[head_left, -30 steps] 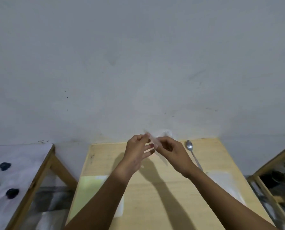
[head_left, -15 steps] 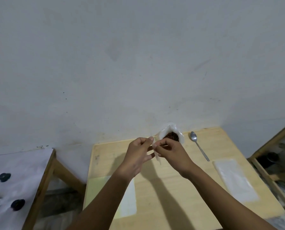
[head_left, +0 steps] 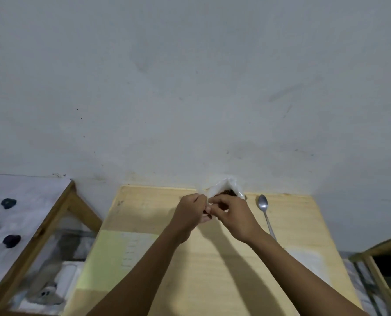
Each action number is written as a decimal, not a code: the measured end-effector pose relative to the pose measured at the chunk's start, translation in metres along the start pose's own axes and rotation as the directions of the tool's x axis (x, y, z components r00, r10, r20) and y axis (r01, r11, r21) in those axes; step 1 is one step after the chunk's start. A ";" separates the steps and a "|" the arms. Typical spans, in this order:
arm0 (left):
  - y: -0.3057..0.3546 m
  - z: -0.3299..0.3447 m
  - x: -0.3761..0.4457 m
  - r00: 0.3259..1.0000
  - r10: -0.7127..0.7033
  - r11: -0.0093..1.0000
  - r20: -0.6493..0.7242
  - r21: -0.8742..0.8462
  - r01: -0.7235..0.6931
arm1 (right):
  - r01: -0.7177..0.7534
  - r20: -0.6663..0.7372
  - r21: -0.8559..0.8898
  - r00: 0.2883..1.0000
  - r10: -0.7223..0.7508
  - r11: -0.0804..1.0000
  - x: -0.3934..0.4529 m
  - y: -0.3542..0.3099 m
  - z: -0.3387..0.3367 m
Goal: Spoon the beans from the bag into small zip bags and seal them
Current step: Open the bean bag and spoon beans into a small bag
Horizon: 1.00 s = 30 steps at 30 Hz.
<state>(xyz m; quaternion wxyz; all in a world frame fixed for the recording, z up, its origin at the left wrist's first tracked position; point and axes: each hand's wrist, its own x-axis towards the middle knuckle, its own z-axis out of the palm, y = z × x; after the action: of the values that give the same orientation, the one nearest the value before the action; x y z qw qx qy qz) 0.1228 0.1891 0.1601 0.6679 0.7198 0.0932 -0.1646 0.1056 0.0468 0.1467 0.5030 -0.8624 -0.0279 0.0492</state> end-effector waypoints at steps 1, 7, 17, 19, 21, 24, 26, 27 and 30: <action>-0.002 0.002 0.000 1.000 0.004 1.000 -0.010 0.021 -0.004 | 0.011 0.030 -0.013 0.999 -0.010 1.000 0.001 0.002 -0.004; -0.009 0.011 0.005 1.000 0.023 0.990 -0.018 0.139 -0.021 | -0.082 0.084 0.175 0.994 0.068 0.981 0.004 0.011 -0.013; -0.026 0.022 0.005 0.980 -0.027 1.000 -0.198 -0.003 0.027 | -0.081 -0.084 0.031 0.993 0.083 0.996 0.002 0.021 0.004; -0.027 0.027 0.003 0.974 -0.013 1.000 -0.226 0.013 0.016 | -0.093 -0.093 0.039 0.991 0.096 0.995 -0.001 0.024 0.007; -0.029 0.031 0.000 0.977 0.031 0.997 -0.209 0.069 -0.017 | -0.109 -0.110 0.044 0.987 0.114 0.993 -0.003 0.027 0.009; -0.034 0.031 -0.001 0.974 0.088 0.981 -0.207 0.189 -0.048 | -0.128 -0.128 0.012 0.983 0.128 0.992 -0.006 0.031 0.013; -0.039 0.031 0.003 0.973 0.113 0.964 -0.202 0.260 -0.058 | -0.156 -0.151 0.003 0.976 0.155 0.988 -0.007 0.033 0.016; -0.042 0.031 0.005 0.972 0.122 0.955 -0.199 0.292 -0.060 | -0.172 -0.165 -0.002 0.972 0.169 0.985 -0.007 0.034 0.017; -0.046 0.030 0.010 0.969 0.132 0.928 -0.209 0.369 -0.046 | -0.214 -0.231 0.007 0.950 0.210 0.977 -0.006 0.039 0.017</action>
<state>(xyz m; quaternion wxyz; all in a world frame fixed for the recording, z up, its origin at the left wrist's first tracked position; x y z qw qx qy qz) 0.1125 0.1631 0.1117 0.5158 0.8479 0.1052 -0.0638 0.0975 0.0412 0.1046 0.4867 -0.8648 0.1232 0.0021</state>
